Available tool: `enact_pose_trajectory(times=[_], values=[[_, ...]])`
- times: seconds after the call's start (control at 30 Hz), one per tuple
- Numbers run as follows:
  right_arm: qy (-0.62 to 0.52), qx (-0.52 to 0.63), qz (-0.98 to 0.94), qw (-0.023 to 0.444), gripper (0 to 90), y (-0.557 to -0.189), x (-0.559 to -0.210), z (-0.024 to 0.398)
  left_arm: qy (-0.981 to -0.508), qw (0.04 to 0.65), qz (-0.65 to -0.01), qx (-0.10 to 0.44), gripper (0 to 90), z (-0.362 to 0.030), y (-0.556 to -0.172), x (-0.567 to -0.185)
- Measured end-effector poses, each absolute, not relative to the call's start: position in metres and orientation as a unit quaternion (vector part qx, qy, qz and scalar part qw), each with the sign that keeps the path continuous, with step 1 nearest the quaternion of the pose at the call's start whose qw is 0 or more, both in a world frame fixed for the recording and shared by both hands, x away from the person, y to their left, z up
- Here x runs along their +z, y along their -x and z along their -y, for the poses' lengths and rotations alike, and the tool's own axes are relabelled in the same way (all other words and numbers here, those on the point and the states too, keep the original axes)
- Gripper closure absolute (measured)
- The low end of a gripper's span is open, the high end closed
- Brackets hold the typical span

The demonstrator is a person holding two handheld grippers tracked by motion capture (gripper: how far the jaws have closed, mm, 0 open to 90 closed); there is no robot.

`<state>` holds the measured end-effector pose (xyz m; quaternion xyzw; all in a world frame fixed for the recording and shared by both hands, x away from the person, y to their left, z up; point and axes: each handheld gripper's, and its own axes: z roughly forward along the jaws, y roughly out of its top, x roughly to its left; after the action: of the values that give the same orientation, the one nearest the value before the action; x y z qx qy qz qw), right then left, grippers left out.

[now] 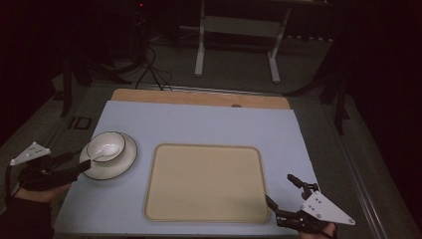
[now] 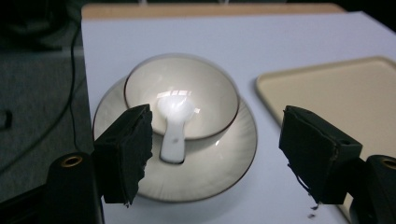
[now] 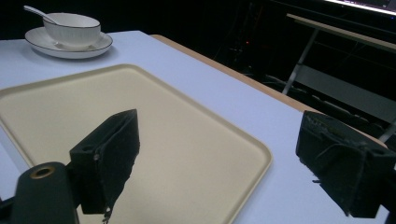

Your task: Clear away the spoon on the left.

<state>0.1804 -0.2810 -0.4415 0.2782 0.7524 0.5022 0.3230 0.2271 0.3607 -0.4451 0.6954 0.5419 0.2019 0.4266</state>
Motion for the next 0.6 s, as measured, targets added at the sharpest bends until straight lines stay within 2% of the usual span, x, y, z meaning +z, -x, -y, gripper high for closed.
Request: enact_pose_trajectory(times=[0.13,0.23,0.6], values=[[-0.278,0.501,-0.754,0.320,13.4,-0.181,-0.442,0.281,-0.701,0.413,-0.552,0.183,26.5,-0.364,-0.232,-0.453],[-0.279,0.500,-0.755,0.320,13.4,-0.181,-0.442,0.281,-0.691,0.409,-0.568,0.181,30.7,-0.369,-0.236,-0.455],[-0.279,0.499,-0.756,0.318,13.5,-0.182,-0.443,0.280,-0.654,0.421,-0.617,0.121,42.6,-0.387,-0.251,-0.470]])
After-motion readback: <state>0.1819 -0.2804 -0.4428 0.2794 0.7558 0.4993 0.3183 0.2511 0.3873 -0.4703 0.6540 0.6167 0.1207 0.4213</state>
